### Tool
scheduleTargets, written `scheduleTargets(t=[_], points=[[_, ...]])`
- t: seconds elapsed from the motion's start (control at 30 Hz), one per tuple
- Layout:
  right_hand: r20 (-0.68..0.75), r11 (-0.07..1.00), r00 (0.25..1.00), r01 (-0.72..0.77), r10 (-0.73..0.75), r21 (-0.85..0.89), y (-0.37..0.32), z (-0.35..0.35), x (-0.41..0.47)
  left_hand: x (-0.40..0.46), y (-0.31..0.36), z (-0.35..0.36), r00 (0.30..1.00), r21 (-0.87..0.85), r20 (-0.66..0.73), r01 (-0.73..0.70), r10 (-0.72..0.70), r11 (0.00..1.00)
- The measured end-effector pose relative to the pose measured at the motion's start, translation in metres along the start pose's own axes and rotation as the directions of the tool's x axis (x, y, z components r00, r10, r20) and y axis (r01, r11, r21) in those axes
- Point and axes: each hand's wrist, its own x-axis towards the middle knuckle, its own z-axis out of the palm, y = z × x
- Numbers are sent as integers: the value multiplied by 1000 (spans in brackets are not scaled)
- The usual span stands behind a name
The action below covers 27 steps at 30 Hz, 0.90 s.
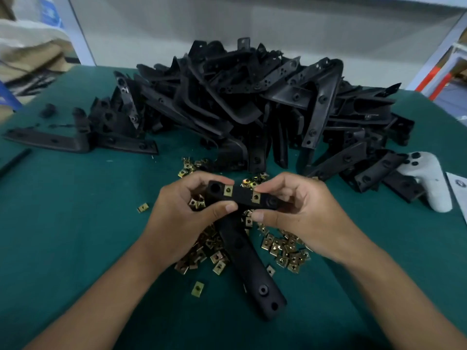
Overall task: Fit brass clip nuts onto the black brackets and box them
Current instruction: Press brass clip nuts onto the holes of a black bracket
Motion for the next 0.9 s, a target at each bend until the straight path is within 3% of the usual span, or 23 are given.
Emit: scheduleTargets(t=[0.1, 0.2, 0.33, 0.53, 0.67, 0.9], points=[[-98, 978, 992, 60, -81, -200, -14, -1, -7, -4, 9, 3, 999, -35, -2, 32, -32, 999], [-106, 882, 961, 185, -254, -434, -32, -5, -29, -11, 22, 9, 999, -7, 0, 32, -32, 999], [-160, 818, 935, 185, -317, -545, -50, -19, -77, -19, 44, 35, 996, 21, 85, 5, -6, 1000], [-400, 740, 826, 31, -398, -672, -66, -48, -173, -26, 85, 109, 949, 0, 255, -191, 185, 982], [-536, 706, 754, -140, -379, -695, -63, -67, -244, -45, 104, 173, 900, -63, 377, -211, 219, 975], [-730, 617, 612, -458, -303, -640, -42, -93, -374, -92, 132, 291, 726, -175, 540, -398, 425, 901]])
